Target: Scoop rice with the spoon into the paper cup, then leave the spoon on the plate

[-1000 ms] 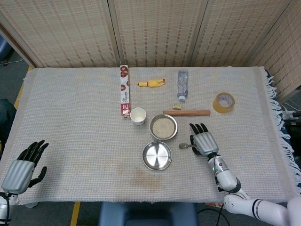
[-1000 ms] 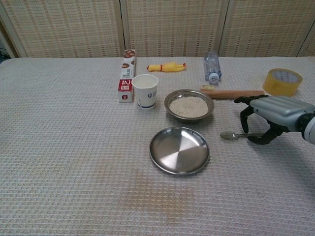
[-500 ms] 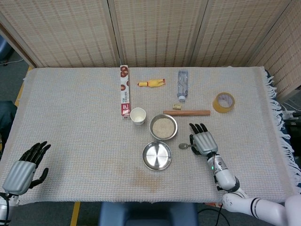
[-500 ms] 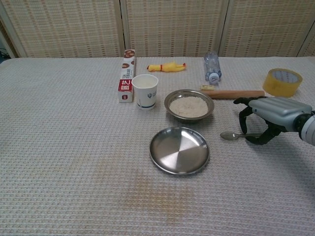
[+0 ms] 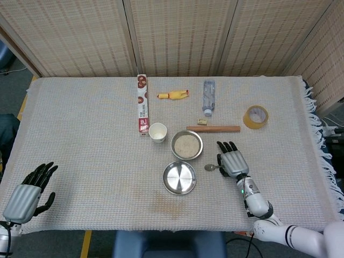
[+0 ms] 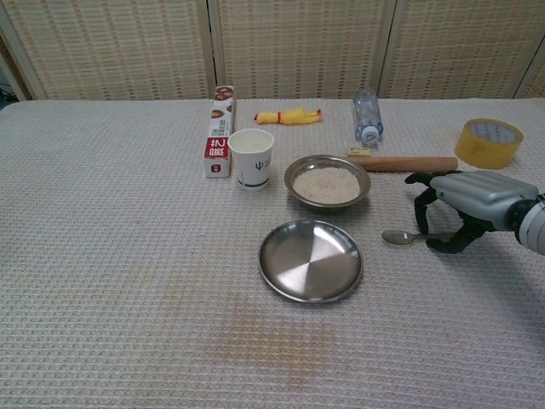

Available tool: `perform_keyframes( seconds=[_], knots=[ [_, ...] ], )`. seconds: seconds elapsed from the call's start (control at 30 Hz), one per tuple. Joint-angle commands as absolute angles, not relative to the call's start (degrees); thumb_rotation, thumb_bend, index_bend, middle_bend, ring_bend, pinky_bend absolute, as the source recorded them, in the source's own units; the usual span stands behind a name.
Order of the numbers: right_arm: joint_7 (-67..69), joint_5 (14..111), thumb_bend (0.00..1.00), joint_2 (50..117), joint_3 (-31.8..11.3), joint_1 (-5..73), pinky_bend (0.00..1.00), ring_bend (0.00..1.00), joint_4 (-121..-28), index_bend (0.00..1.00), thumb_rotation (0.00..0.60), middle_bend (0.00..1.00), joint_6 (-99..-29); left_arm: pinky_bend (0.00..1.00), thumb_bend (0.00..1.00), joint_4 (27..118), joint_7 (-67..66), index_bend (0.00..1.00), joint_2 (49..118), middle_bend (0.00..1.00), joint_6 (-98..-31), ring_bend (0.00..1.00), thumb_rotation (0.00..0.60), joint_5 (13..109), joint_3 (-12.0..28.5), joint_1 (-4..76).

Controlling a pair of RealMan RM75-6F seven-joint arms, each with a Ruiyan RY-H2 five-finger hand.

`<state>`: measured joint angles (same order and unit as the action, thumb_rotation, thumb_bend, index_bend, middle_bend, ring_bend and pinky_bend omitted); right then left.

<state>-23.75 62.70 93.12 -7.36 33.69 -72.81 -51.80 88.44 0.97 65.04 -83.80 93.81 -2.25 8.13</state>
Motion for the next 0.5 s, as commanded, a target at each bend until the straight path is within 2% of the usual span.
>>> perform_keyframes(
  seconds=[0.03,0.3,0.5],
  knots=[
    [-23.4,62.8,0.3,93.2,-7.3,33.7,0.0,0.0,-72.6,0.55,0.6,0.0,-52.1,0.19,0.48,88.4,0.9,0.0,65.0,0.0,-84.0,0.0,0.6,93.9,-2.2,8.1],
    [-22.6,63.8,0.3,92.9,-7.1,33.5,0.0,0.0,-72.8,0.59,0.6,0.02,-53.3,0.19,0.48,88.2,0.3,0.0,65.5,0.0,-85.2,0.0,0.6,94.7,-2.2,7.7],
    [-21.8,66.0,0.31,93.0,-7.2,33.0,0.03,0.0,-72.4,0.67,0.6,0.3,-56.2,0.19,0.48,88.4,0.0,0.0,65.4,0.0,-85.3,0.0,0.6,94.9,-2.4,7.6]
  ],
)
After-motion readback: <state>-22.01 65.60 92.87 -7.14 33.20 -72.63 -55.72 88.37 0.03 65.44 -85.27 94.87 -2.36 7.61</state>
